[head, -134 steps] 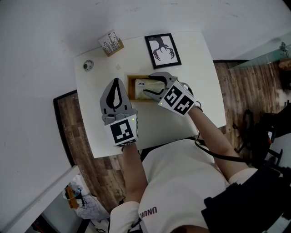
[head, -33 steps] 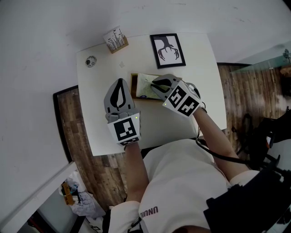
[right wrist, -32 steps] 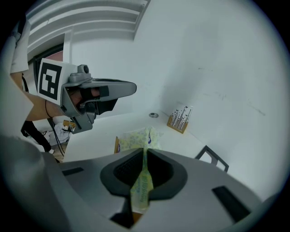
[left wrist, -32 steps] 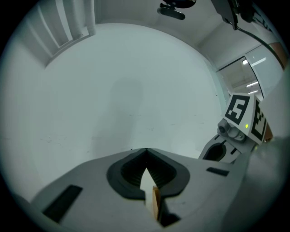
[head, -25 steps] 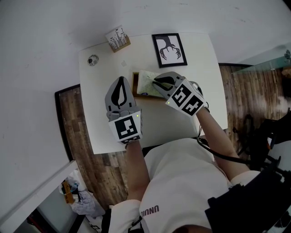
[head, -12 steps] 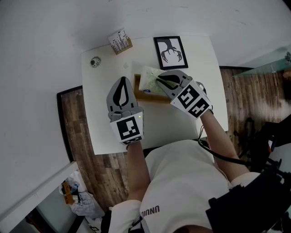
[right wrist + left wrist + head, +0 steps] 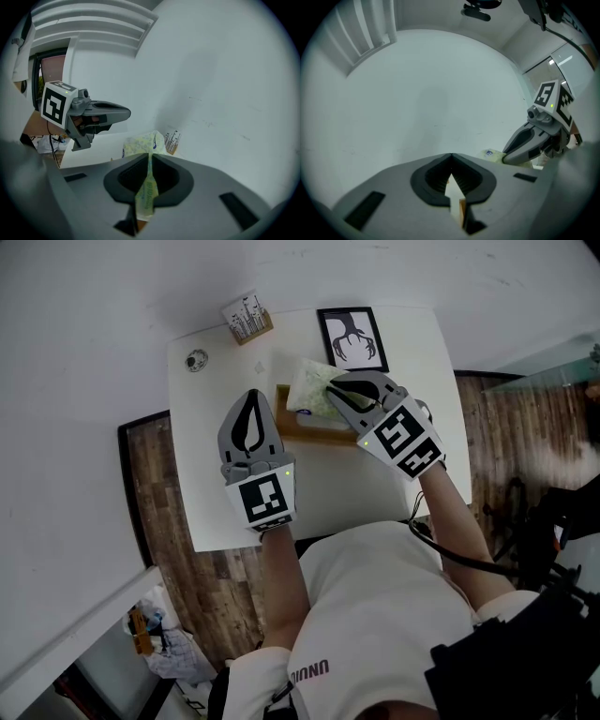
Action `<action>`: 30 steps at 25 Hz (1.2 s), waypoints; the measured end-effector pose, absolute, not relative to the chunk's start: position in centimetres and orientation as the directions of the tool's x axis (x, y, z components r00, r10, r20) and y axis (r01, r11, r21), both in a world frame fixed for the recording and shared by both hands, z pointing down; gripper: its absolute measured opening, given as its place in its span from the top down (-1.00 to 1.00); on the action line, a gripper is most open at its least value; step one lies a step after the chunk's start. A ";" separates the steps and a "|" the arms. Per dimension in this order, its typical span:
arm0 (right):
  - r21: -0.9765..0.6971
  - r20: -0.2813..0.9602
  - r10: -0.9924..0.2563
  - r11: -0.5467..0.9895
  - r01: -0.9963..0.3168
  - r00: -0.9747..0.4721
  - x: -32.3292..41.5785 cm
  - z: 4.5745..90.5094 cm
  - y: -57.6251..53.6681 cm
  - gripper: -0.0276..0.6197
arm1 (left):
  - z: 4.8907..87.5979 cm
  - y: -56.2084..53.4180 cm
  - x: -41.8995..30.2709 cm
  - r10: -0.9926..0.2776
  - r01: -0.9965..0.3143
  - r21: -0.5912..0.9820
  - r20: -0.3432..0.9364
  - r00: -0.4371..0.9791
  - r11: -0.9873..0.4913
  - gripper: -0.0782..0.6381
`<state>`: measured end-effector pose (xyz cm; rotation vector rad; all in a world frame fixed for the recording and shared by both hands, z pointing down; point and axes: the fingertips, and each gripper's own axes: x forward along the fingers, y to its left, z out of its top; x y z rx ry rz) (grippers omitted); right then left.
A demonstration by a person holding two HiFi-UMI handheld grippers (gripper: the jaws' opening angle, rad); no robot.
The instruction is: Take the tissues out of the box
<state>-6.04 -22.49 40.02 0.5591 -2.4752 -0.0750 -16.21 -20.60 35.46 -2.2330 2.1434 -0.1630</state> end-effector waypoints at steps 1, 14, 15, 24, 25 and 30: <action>0.181 0.537 -0.411 0.909 -0.375 -0.737 -6.0 39.8 -22.5 0.79 | 35.4 -20.6 -16.2 -0.998 -0.994 -0.100 0.044 0.037 -0.041 0.75; 0.204 0.498 -0.441 0.897 -0.393 -0.747 -5.8 38.4 -22.6 0.79 | 35.7 -20.3 -16.0 -0.997 -0.989 -0.139 0.067 0.043 -0.052 0.75; 0.204 0.497 -0.441 0.896 -0.393 -0.747 -5.7 38.3 -22.6 0.79 | 35.6 -20.3 -16.0 -0.997 -0.989 -0.139 0.066 0.042 -0.051 0.75; 0.209 0.492 -0.445 0.895 -0.395 -0.749 -5.7 37.9 -22.6 0.79 | 35.6 -20.4 -16.0 -0.997 -0.991 -0.129 0.061 0.040 -0.047 0.75; 0.209 0.492 -0.444 0.895 -0.393 -0.749 -5.8 37.8 -22.6 0.80 | 35.6 -20.3 -16.0 -0.997 -0.989 -0.136 0.067 0.041 -0.050 0.75; 0.214 0.487 -0.445 0.895 -0.391 -0.752 -5.8 37.5 -22.5 0.80 | 35.4 -20.4 -16.0 -0.998 -0.993 -0.113 0.050 0.035 -0.041 0.75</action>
